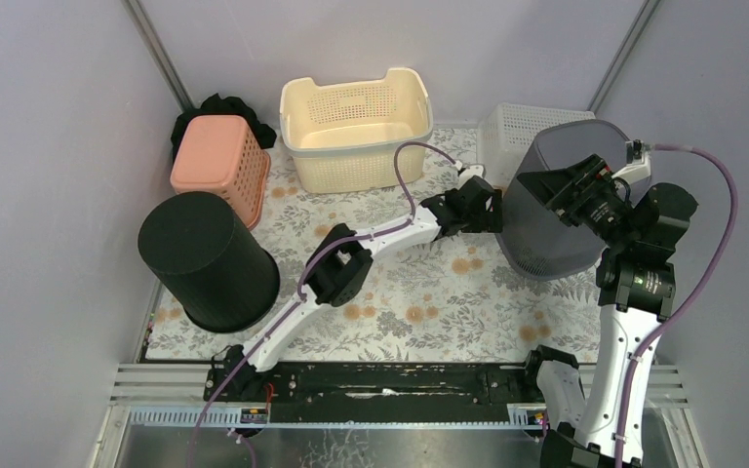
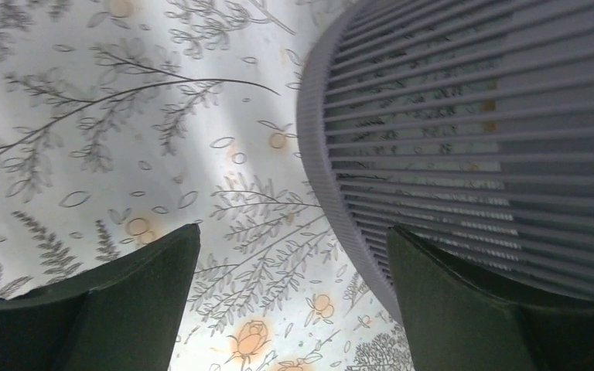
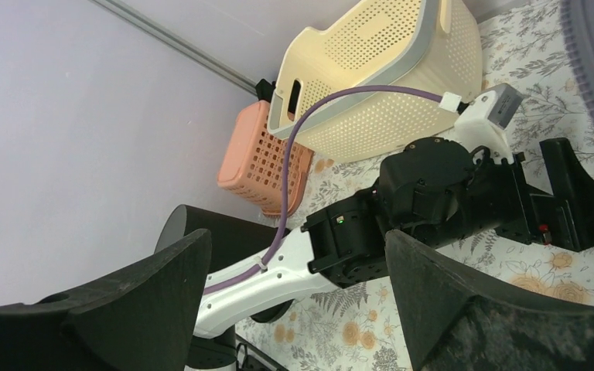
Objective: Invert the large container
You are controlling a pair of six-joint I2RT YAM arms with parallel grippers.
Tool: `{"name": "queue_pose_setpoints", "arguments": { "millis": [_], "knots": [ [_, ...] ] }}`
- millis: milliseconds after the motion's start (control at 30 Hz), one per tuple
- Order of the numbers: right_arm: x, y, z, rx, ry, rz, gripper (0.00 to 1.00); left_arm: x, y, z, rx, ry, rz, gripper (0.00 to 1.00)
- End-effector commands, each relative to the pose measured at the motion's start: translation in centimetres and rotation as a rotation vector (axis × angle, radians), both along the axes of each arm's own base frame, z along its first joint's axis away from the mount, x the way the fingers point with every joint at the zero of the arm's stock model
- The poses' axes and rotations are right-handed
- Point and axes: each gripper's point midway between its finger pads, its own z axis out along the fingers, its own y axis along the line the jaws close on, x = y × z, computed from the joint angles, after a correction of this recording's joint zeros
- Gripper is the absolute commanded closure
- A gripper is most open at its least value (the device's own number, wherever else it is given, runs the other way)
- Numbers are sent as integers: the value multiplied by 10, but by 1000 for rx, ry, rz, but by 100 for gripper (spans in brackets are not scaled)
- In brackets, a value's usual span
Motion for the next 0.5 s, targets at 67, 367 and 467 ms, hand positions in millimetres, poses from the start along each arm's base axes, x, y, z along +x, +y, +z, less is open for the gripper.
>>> {"name": "queue_pose_setpoints", "arguments": {
  "millis": [67,367,467],
  "knots": [
    [-3,9,22,-24,-61,74,10,-11,-6,91,-179,-142,-122,0],
    [12,13,28,-34,-67,126,10,-23,130,200,-72,-249,124,0],
    [21,28,22,-65,-36,177,10,25,192,218,-124,-228,301,0]
  ]
}}
